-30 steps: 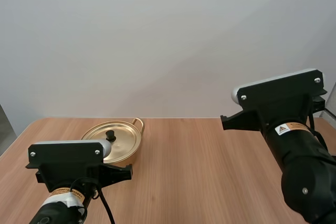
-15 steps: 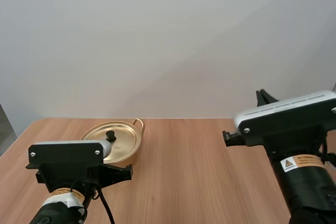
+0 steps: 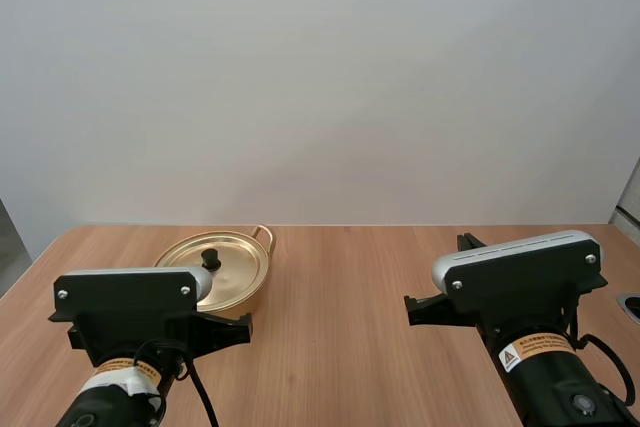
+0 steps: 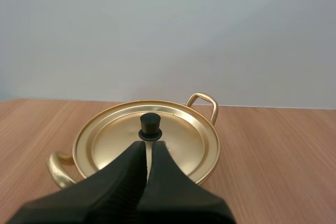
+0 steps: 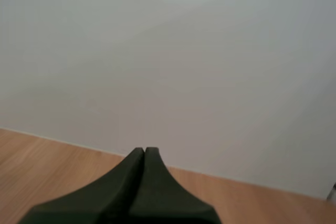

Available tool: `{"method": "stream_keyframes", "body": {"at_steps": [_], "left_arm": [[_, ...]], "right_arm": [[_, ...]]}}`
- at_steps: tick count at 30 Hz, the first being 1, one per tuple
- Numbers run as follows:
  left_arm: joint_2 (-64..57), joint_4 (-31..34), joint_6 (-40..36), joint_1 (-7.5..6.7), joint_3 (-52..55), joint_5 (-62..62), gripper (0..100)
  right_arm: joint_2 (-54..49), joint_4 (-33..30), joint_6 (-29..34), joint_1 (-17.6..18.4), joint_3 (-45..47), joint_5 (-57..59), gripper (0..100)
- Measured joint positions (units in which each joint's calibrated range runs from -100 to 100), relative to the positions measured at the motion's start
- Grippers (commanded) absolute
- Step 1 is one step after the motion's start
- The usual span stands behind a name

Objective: Open the pot, put the car inside, and close it

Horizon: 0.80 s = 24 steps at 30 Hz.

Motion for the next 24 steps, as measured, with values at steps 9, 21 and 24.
{"method": "stream_keyframes", "body": {"at_steps": [9,21,24], "left_arm": [[0.00,0.00,0.00,0.00,0.00,0.00,9],[0.00,0.00,0.00,0.00,0.00,0.00,9],[0.00,0.00,0.00,0.00,0.00,0.00,9]], "right_arm": [[0.00,0.13,17.49,0.50,0.00,33.88,0],[0.00,0.13,17.76,0.50,0.00,36.62,0],[0.00,0.13,17.76,0.50,0.00,36.62,0]]}}
